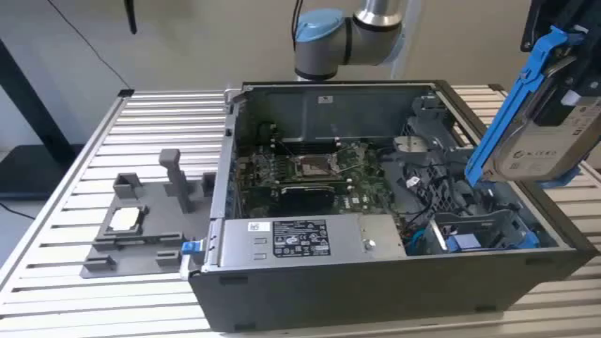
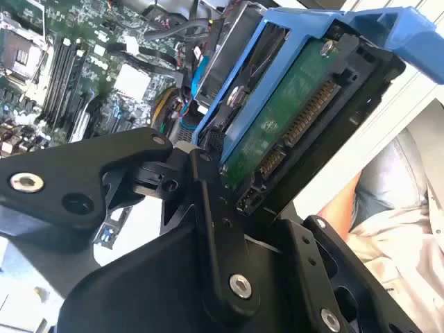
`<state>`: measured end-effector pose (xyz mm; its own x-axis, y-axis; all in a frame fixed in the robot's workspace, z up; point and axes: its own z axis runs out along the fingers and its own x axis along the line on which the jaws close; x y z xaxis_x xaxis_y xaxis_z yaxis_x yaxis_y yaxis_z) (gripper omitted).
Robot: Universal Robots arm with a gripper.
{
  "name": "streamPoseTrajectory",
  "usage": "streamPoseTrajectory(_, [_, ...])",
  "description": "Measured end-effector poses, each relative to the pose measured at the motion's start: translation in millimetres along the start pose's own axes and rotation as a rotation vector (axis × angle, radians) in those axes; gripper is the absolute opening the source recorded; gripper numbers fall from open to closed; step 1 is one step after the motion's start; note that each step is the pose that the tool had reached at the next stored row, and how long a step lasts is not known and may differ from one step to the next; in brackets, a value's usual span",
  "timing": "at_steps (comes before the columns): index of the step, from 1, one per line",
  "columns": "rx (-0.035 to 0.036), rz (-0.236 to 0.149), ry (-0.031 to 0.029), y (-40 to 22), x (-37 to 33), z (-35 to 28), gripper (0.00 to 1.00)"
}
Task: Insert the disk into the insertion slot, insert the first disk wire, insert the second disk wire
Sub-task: 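Insert the disk into the insertion slot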
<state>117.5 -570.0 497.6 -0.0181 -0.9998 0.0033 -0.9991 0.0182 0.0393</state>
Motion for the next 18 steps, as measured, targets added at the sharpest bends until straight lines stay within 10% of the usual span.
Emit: streamPoseTrajectory(18, [0.0, 0.0, 0.0002, -0.3, 0.0, 7.3, 0.33])
